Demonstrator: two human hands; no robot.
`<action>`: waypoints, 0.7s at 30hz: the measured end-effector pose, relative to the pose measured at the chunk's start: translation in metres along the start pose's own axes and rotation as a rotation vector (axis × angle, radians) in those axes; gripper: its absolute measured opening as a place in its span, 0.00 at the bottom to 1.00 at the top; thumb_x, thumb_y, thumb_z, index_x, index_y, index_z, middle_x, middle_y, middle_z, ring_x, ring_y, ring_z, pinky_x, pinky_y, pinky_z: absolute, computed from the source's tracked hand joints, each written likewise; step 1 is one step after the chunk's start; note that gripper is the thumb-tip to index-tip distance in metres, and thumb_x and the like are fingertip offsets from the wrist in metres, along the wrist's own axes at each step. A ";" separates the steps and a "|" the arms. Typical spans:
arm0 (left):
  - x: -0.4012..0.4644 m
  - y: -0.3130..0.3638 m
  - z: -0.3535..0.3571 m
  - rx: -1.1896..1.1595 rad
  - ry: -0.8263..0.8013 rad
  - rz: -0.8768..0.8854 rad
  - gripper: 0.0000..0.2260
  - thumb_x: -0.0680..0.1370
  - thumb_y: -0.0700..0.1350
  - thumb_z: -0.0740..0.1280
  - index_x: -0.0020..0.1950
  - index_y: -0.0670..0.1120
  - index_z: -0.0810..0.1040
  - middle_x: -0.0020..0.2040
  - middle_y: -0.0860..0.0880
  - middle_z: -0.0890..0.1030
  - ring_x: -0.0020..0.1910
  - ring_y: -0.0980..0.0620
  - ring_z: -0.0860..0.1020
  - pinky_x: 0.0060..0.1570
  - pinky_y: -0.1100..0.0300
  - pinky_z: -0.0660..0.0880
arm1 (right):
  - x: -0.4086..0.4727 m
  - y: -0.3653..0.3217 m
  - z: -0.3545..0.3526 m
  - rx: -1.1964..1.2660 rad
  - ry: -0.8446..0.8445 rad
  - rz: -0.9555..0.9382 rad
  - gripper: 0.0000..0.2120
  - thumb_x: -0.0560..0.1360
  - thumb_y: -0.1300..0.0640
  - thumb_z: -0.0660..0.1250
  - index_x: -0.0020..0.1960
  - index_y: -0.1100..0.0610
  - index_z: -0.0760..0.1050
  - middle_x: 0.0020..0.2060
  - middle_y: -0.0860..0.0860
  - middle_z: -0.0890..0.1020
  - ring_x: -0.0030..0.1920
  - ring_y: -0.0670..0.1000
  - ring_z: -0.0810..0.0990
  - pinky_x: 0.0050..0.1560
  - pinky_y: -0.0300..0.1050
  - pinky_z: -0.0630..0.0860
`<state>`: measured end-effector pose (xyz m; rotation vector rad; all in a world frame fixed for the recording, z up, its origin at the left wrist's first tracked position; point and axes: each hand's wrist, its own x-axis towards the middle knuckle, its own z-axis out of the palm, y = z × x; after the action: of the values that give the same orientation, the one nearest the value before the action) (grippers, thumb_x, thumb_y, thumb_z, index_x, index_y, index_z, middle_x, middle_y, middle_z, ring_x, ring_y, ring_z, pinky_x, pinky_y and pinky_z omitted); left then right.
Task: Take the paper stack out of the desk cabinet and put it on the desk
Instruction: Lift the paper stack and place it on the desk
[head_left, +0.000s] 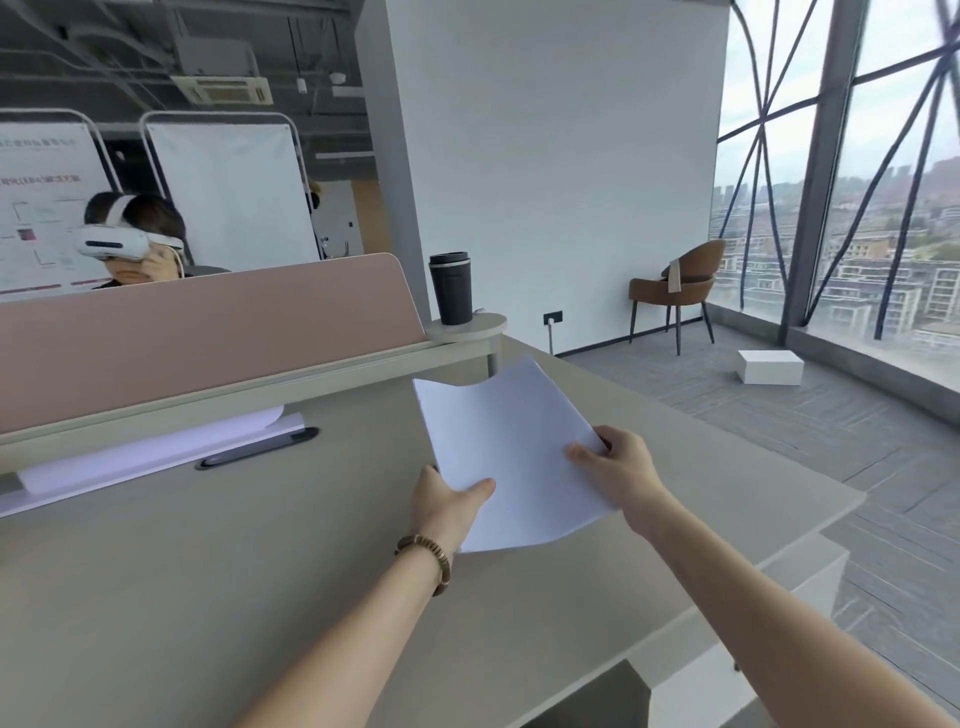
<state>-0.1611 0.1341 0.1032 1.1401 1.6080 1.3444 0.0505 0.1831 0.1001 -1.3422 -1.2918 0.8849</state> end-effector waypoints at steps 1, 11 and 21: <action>0.004 0.002 0.009 0.012 -0.005 -0.002 0.18 0.70 0.44 0.77 0.55 0.43 0.74 0.51 0.49 0.83 0.48 0.49 0.82 0.43 0.56 0.78 | 0.010 0.001 -0.004 -0.028 0.000 0.006 0.06 0.68 0.57 0.71 0.40 0.60 0.78 0.36 0.52 0.78 0.38 0.54 0.76 0.39 0.47 0.72; 0.052 0.009 0.066 0.291 -0.067 0.068 0.12 0.74 0.39 0.70 0.37 0.47 0.67 0.36 0.50 0.75 0.30 0.52 0.73 0.12 0.66 0.67 | 0.089 0.033 -0.022 -0.264 -0.012 -0.003 0.05 0.72 0.58 0.70 0.41 0.60 0.78 0.34 0.52 0.77 0.38 0.56 0.74 0.36 0.44 0.68; 0.112 0.001 0.097 0.354 -0.010 0.051 0.09 0.69 0.45 0.68 0.38 0.45 0.69 0.31 0.51 0.74 0.24 0.52 0.71 0.21 0.67 0.65 | 0.161 0.054 -0.023 -0.424 -0.033 0.019 0.10 0.71 0.56 0.71 0.37 0.60 0.74 0.32 0.52 0.74 0.36 0.55 0.71 0.33 0.45 0.63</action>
<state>-0.1083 0.2714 0.0868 1.3994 1.8699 1.1091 0.1090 0.3417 0.0752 -1.6724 -1.5528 0.6681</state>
